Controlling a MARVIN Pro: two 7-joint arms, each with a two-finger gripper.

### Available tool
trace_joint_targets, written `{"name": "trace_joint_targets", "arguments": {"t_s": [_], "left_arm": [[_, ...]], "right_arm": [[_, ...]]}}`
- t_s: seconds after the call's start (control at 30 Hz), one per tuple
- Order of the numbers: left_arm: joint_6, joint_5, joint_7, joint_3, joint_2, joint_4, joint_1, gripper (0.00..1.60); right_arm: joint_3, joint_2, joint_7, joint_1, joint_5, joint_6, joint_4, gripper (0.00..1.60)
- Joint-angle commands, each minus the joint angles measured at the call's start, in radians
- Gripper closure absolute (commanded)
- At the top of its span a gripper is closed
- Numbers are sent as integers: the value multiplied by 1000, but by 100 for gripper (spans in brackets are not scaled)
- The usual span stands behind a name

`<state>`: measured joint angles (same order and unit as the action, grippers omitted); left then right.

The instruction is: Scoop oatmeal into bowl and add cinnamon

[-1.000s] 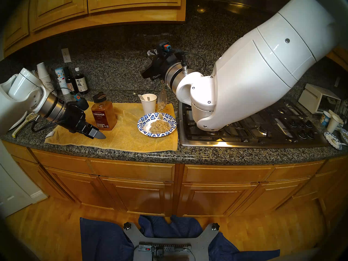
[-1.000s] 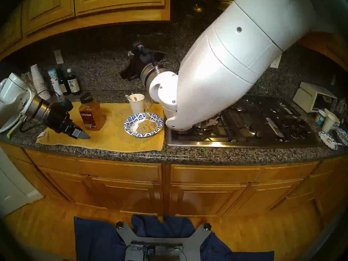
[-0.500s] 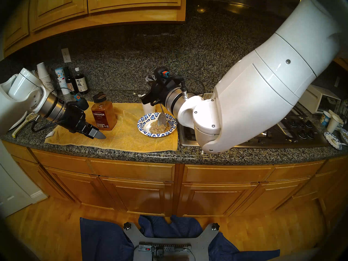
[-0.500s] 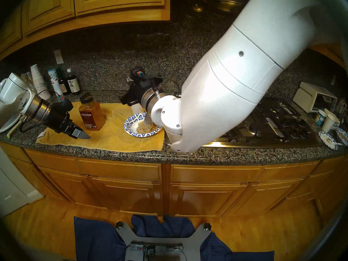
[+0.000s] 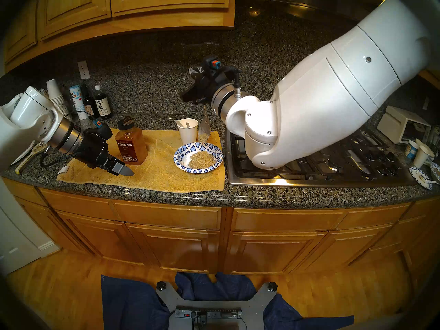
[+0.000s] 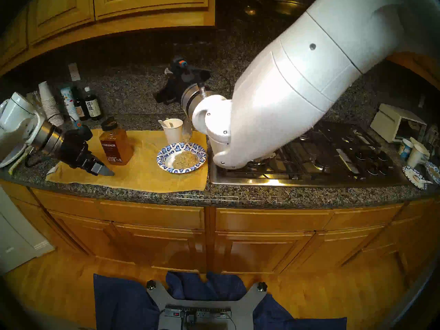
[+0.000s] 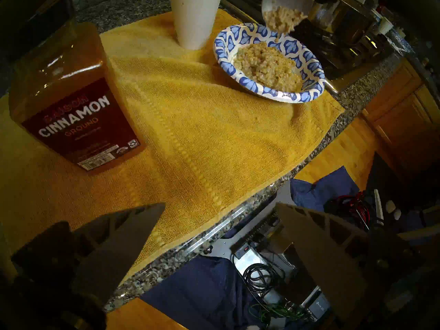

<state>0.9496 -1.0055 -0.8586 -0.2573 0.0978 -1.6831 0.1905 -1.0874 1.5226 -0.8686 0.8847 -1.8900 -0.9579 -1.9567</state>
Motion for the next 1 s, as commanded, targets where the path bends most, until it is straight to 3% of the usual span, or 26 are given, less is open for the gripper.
{"name": "trace_joint_targets", "arguments": {"t_s": [0.0, 0.43, 0.97], "left_arm": [[-2, -1, 1, -25, 2, 2, -27, 0], [-3, -1, 1, -25, 2, 2, -26, 0], [-3, -1, 1, -24, 2, 2, -25, 0]], "right_arm": [[18, -34, -87, 12, 18, -2, 7, 160], [8, -34, -76, -51, 44, -2, -77, 160], [59, -111, -89, -1, 45, -2, -26, 160]]}}
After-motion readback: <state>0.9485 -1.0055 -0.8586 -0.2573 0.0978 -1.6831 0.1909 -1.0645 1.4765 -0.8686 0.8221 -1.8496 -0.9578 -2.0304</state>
